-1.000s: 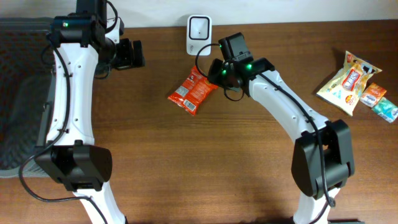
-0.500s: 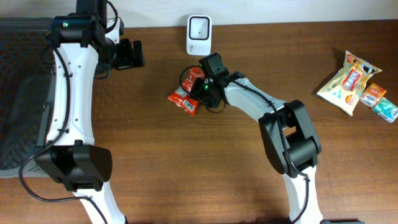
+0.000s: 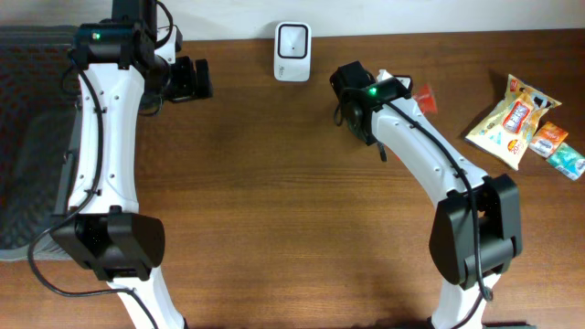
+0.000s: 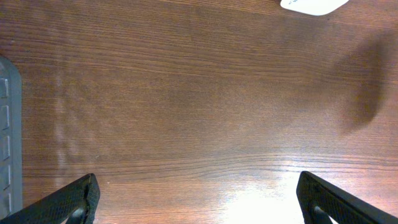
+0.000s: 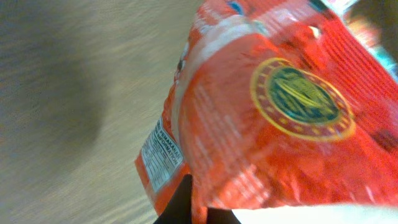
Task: Scan the item barcode
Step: 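Lift the red snack bag with the right gripper, then raise the red bag up in front of the white scanner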
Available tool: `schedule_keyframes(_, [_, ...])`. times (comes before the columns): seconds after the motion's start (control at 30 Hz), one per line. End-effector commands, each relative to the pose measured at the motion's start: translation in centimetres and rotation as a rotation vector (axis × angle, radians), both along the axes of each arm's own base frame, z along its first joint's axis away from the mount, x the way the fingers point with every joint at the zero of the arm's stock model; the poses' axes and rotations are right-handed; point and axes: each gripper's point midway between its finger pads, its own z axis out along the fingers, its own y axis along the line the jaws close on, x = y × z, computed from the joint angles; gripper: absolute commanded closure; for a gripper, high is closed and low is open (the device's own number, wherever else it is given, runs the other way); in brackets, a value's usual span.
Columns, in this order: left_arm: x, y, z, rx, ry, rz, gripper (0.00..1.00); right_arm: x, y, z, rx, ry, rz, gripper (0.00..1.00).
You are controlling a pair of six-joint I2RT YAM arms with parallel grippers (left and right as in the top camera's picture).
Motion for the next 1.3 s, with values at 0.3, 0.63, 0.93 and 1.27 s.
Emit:
schedule_keyframes(0.3, [0.1, 0.4, 0.6, 0.000, -0.017, 0.017, 0.01, -1.3, 9.1, -9.0, -0.063, 0.206, 0.256, 0.67])
schedule_keyframes(0.63, [0.1, 1.4, 0.6, 0.000, -0.017, 0.039, 0.01, -0.6, 10.8, -1.0, 0.415, 0.478, 0.584, 0.02])
schedule_keyframes(0.93, [0.1, 1.7, 0.6, 0.001, -0.017, 0.045, 0.01, -0.5, 1.5, -7.4, 0.707, 0.532, 0.562, 0.18])
schedule_keyframes(1.27, [0.1, 1.7, 0.6, 0.001, -0.017, 0.045, 0.01, -1.6, 4.6, -12.8, 0.723, 0.508, 0.510, 0.69])
